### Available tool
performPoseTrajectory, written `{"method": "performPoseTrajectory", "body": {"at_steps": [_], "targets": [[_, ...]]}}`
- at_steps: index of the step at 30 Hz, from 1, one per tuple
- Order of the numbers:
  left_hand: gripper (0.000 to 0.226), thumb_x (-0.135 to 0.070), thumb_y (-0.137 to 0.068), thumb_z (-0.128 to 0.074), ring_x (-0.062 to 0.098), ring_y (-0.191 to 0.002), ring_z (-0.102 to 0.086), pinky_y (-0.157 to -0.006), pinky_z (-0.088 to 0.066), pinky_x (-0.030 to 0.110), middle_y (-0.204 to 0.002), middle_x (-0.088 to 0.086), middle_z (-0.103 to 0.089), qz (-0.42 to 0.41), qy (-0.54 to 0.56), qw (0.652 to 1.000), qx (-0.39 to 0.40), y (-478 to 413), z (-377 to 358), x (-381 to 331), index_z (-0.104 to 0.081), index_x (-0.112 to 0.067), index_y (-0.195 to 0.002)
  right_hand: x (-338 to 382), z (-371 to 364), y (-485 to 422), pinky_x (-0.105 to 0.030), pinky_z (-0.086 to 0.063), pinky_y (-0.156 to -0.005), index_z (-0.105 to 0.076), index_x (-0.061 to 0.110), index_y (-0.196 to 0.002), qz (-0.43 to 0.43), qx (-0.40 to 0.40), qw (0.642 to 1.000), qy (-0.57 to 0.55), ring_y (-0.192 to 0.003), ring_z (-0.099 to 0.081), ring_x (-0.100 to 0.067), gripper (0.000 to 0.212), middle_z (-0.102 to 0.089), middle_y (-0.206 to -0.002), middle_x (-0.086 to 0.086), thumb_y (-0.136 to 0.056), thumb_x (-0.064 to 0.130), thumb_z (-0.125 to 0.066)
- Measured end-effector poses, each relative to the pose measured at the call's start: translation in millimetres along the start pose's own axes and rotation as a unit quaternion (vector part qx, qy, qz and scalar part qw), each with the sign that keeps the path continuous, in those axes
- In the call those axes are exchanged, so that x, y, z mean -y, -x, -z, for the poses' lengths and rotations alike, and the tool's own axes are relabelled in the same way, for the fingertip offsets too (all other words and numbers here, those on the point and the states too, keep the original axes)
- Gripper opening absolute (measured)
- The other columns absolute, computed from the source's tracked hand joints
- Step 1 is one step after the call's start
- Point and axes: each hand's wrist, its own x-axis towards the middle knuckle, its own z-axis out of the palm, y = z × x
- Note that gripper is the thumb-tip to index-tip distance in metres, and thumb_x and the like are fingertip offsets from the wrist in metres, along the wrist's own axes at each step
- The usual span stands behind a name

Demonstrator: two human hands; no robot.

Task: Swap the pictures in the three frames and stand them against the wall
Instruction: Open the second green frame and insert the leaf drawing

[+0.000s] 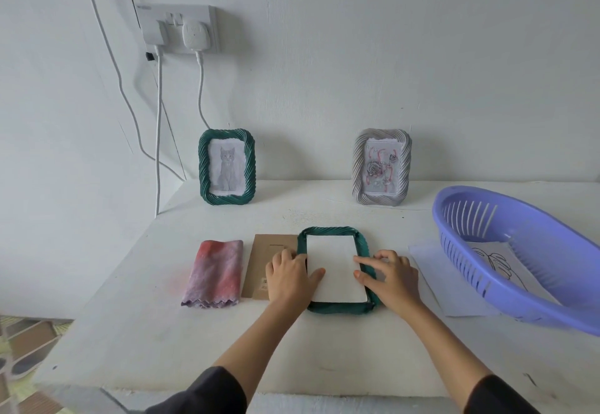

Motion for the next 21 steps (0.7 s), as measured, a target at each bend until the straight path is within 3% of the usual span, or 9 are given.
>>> {"method": "performPoseTrajectory", "body": {"at_steps": [8,12,13,15,17,21], "targets": [[0.045,-0.043,-0.083,-0.060,0.024,-0.127,-0.036,-0.108,-0.026,0.034,-0.136,0.001,-0.044,0.039,0.099,0.994,-0.023,-1.0,-0.1,-1.6,-0.056,-0.025,-0.124,3.1,4.7,0.9,-0.029,-0.029,-0.096,-0.057,0.049,-0.115,-0.010,0.019,1.000,0.009,-0.113,-0.041,-0.015,0.037,-0.047,-0.118,0.009,-0.081,0.060,-0.049],[0.028,-0.035,-0.082,-0.062,0.024,-0.120,-0.040,-0.104,-0.029,0.036,-0.127,-0.001,-0.051,0.074,0.139,0.987,-0.044,-1.9,3.6,-5.4,-0.065,-0.024,-0.108,11.0,26.7,4.0,-0.029,-0.031,-0.099,-0.053,0.037,-0.127,-0.001,0.078,0.996,-0.038,-0.121,-0.043,-0.018,0.040,-0.049,-0.123,0.001,-0.087,0.042,-0.057],[0.025,-0.034,-0.084,-0.060,0.024,-0.118,-0.043,-0.102,-0.031,0.036,-0.124,-0.001,-0.054,0.081,0.148,0.984,-0.051,-1.7,6.1,-7.7,-0.066,-0.022,-0.105,12.2,38.6,6.3,-0.029,-0.034,-0.098,-0.053,0.032,-0.128,0.014,0.048,0.998,-0.050,-0.119,-0.045,-0.020,0.042,-0.051,-0.122,-0.001,-0.086,0.035,-0.060],[0.020,-0.030,-0.087,-0.057,0.023,-0.103,-0.053,-0.090,-0.042,0.034,-0.108,0.000,-0.063,0.076,0.209,0.973,-0.068,-2.0,15.1,-14.9,-0.067,-0.018,-0.099,10.2,70.9,10.3,-0.032,-0.038,-0.094,-0.057,0.022,-0.125,0.020,-0.083,0.996,-0.029,-0.114,-0.050,-0.025,0.044,-0.055,-0.117,-0.006,-0.082,0.022,-0.065],[0.012,-0.022,-0.088,-0.057,0.020,-0.084,-0.057,-0.072,-0.045,0.028,-0.086,0.000,-0.064,0.067,0.324,0.942,-0.061,-2.4,28.1,-27.2,-0.065,-0.014,-0.089,4.3,108.8,17.0,-0.037,-0.042,-0.091,-0.055,0.017,-0.126,-0.031,-0.154,0.987,0.044,-0.114,-0.050,-0.031,0.047,-0.056,-0.118,-0.009,-0.081,0.020,-0.067],[0.001,-0.011,-0.084,-0.061,0.015,-0.066,-0.057,-0.057,-0.044,0.024,-0.078,0.002,-0.062,0.089,0.469,0.879,0.006,-6.4,34.6,-57.8,-0.061,-0.011,-0.085,-19.7,151.5,22.2,-0.039,-0.043,-0.089,-0.046,0.012,-0.128,-0.171,0.006,0.972,0.158,-0.119,-0.049,-0.031,0.054,-0.054,-0.124,-0.011,-0.081,0.032,-0.064]]}}
